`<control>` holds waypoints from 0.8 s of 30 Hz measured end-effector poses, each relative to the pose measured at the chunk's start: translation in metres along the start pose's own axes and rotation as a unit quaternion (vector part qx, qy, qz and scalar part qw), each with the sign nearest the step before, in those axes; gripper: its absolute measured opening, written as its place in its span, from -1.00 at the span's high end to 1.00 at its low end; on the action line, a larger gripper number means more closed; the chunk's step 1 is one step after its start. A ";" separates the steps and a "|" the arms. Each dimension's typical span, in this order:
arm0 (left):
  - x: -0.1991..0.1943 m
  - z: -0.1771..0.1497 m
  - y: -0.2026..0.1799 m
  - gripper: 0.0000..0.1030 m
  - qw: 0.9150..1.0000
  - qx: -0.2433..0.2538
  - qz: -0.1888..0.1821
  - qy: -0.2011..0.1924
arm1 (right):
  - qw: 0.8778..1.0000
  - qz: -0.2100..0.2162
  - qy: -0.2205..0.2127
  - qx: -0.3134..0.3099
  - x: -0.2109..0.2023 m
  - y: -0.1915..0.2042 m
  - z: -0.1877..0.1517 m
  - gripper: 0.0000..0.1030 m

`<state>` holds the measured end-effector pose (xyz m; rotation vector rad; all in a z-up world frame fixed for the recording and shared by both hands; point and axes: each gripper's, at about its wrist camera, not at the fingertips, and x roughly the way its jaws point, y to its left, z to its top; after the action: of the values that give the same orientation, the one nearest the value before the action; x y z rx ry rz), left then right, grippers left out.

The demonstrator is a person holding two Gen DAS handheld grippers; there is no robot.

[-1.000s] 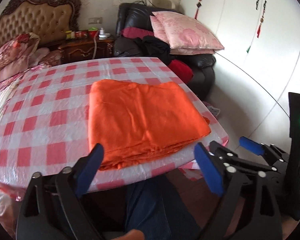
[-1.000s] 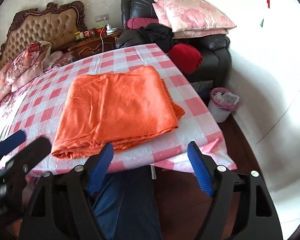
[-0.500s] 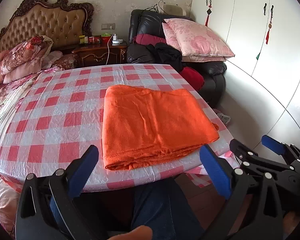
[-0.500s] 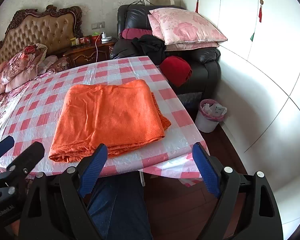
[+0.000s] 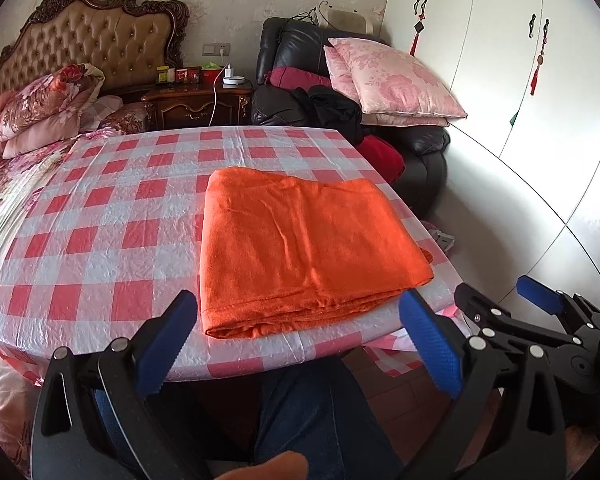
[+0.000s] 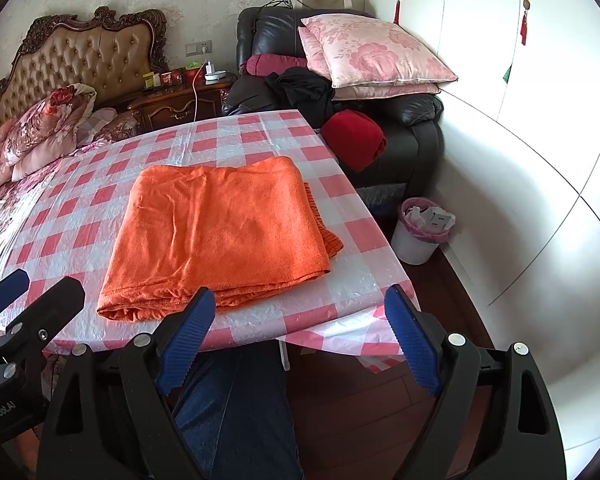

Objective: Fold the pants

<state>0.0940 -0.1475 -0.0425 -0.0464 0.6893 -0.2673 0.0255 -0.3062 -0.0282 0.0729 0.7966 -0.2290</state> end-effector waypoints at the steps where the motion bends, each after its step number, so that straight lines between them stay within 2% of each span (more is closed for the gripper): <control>1: 0.000 0.000 -0.001 -0.96 1.000 0.001 0.000 0.000 | 1.000 -0.001 0.000 0.000 0.000 0.000 0.000 -0.61; 24: 0.000 0.004 -0.007 -0.96 1.000 0.008 -0.001 -0.004 | 1.000 0.000 0.002 0.003 0.001 0.000 0.001 -0.61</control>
<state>0.0950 -0.1543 -0.0381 -0.0330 0.6790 -0.2754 0.0264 -0.3068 -0.0284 0.0790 0.7994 -0.2306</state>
